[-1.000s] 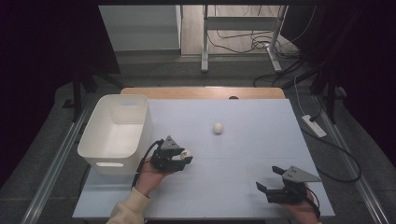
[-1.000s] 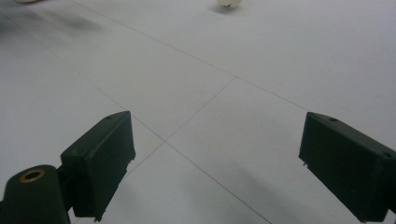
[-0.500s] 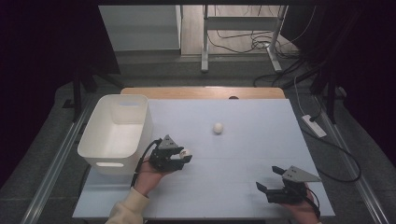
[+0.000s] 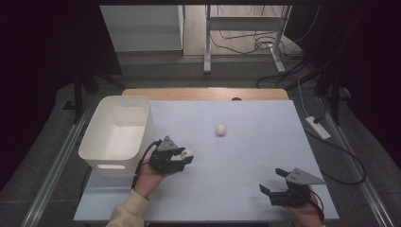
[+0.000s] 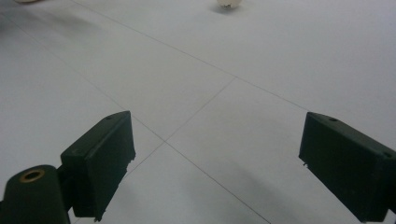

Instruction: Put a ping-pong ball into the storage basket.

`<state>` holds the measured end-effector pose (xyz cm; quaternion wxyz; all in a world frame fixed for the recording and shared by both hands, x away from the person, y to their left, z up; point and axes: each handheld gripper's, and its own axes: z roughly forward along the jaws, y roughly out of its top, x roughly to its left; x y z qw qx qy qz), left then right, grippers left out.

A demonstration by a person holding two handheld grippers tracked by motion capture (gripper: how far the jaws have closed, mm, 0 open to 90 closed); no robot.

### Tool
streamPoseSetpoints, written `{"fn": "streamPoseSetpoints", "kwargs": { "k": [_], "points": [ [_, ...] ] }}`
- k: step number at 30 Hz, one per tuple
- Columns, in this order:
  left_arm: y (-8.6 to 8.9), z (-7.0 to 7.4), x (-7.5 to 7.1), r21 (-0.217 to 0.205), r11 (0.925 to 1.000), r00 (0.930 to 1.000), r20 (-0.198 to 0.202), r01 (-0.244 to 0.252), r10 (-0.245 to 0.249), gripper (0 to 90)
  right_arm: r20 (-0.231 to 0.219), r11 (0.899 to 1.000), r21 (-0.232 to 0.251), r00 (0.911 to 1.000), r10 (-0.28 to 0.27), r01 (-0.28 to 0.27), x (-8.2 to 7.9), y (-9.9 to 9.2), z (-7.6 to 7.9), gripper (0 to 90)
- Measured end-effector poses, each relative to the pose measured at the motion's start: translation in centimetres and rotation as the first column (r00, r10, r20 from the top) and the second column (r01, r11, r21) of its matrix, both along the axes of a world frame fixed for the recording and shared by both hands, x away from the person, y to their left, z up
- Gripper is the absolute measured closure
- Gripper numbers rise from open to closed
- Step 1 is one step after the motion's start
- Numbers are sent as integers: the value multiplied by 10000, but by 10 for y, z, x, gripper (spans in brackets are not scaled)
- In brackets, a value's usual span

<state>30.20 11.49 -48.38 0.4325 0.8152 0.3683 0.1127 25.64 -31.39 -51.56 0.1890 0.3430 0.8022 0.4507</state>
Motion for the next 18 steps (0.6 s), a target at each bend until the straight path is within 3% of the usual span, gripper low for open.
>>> {"fn": "streamPoseSetpoints", "kwargs": {
  "k": [18],
  "points": [
    [9, 17, -9, -794, 9968, 9972, 738, -23, 81, 509, -2, 10000, -6, 10000, -4, 4, 0, 0, 0, 105]
  ]
}}
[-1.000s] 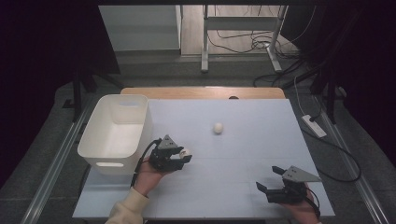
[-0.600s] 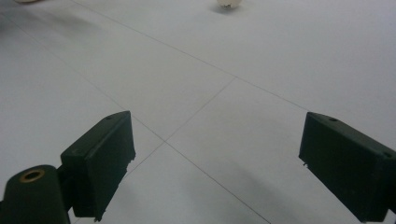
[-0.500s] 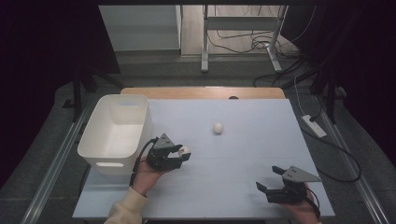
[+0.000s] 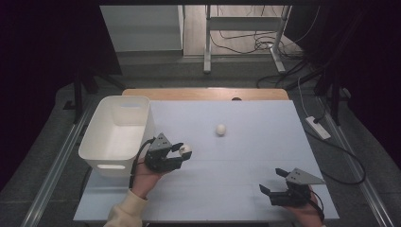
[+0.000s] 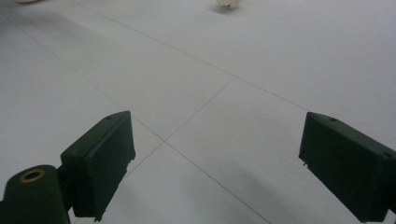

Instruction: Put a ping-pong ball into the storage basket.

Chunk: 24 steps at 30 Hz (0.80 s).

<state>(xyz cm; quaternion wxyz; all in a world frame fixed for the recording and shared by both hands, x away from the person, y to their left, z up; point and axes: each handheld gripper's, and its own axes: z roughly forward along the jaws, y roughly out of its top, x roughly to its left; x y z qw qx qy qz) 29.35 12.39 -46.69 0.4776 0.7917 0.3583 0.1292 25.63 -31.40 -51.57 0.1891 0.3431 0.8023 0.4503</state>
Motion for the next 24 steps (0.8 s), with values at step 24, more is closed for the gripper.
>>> {"fn": "streamPoseSetpoints", "kwargs": {
  "k": [24],
  "points": [
    [10, 22, -12, -704, 9975, 9975, 702, -51, 101, 509, 13, 10000, -45, 10000, 20, -20, 0, 0, 0, 105]
  ]
}}
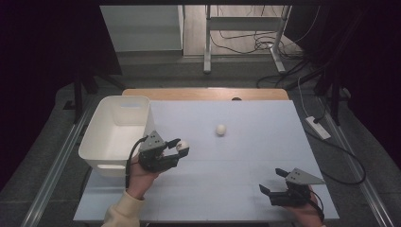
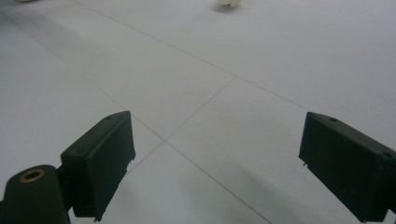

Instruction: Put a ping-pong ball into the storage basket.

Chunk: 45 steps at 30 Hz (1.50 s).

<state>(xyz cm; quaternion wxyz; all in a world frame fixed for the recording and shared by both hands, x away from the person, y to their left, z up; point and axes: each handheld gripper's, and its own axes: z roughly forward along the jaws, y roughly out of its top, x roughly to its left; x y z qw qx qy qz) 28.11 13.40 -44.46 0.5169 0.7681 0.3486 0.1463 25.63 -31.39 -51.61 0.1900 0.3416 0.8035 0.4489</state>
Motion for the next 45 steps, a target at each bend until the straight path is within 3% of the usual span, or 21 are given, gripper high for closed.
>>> {"fn": "streamPoseSetpoints", "kwargs": {
  "k": [45],
  "points": [
    [23, 30, -18, -804, 9967, 9965, 831, -63, 130, 509, 19, 10000, -9, 10000, -1, 1, 0, 0, 0, 105]
  ]
}}
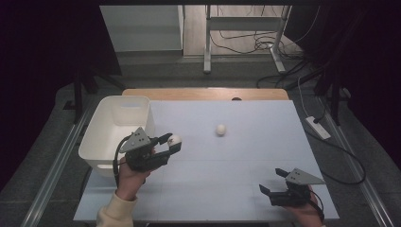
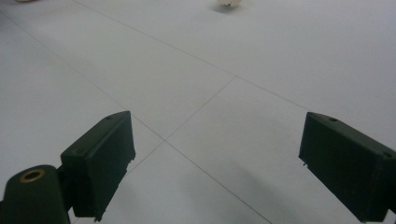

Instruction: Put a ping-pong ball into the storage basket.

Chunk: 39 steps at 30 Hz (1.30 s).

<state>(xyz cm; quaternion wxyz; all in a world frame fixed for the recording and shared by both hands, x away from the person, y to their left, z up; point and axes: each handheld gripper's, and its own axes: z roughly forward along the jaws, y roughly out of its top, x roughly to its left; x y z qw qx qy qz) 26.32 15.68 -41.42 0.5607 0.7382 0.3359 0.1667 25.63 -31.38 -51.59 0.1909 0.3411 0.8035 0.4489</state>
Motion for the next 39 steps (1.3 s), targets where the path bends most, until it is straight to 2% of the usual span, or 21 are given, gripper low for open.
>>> {"fn": "streamPoseSetpoints", "kwargs": {
  "k": [25, 33, 39],
  "points": [
    [5, 9, -2, -375, 9992, 9997, 206, -109, 117, 510, -13, 9999, 114, 10000, -17, 17, 1, -1, 1, 105],
    [7, 14, 3, -615, 9979, 9996, 205, -181, 194, 509, -1, 9999, 124, 10000, 7, -7, 1, -1, 1, 105],
    [7, 21, 6, -612, 9979, 9993, 278, -222, 239, 509, 27, 9999, 113, 10000, -20, 20, 1, -1, 1, 105]
  ]
}}
